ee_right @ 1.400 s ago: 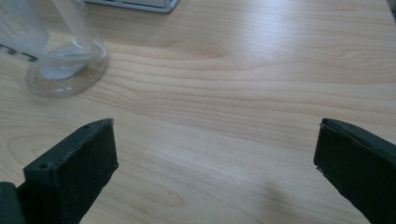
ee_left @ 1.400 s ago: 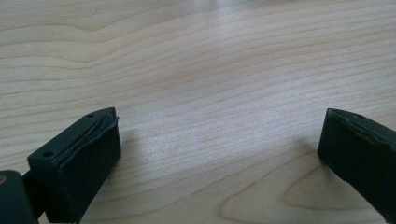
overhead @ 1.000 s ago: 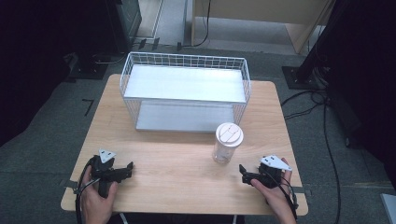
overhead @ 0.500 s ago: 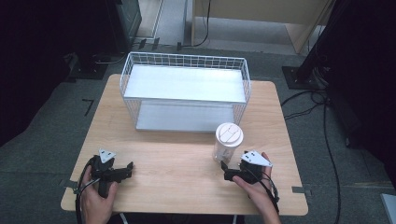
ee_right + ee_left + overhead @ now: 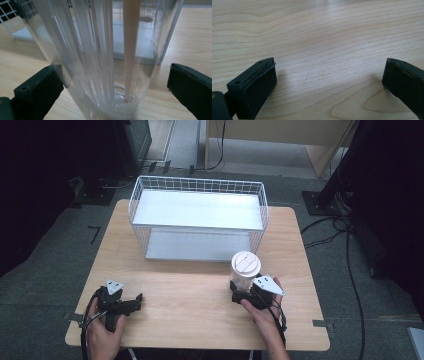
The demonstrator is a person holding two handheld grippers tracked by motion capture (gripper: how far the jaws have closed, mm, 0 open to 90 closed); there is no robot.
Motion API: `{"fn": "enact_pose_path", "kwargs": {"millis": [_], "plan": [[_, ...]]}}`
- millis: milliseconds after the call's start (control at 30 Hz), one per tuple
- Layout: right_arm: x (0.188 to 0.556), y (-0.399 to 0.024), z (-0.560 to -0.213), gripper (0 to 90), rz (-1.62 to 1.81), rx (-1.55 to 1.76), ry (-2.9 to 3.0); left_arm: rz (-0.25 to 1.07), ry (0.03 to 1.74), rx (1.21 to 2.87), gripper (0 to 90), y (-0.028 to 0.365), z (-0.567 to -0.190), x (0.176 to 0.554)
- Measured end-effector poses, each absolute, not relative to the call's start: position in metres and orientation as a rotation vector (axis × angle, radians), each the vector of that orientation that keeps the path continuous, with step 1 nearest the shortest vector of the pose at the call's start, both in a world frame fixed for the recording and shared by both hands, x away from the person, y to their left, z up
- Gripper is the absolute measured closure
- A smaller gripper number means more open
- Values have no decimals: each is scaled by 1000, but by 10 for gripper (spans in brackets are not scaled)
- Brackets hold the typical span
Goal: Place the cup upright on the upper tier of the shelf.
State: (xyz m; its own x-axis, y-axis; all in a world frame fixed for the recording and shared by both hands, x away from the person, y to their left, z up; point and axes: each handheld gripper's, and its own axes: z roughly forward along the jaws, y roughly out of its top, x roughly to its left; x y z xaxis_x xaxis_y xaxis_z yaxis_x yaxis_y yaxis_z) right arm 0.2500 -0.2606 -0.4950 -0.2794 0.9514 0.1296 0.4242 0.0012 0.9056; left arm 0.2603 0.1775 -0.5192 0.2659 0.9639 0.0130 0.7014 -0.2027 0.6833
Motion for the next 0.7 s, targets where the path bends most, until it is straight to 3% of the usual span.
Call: {"fn": "enact_pose_path", "kwargs": {"millis": [700], "plan": [[253, -243, -467, 124, 1371, 1382, 1524, 607, 1499, 1979, 0, 178, -519, 260]]}}
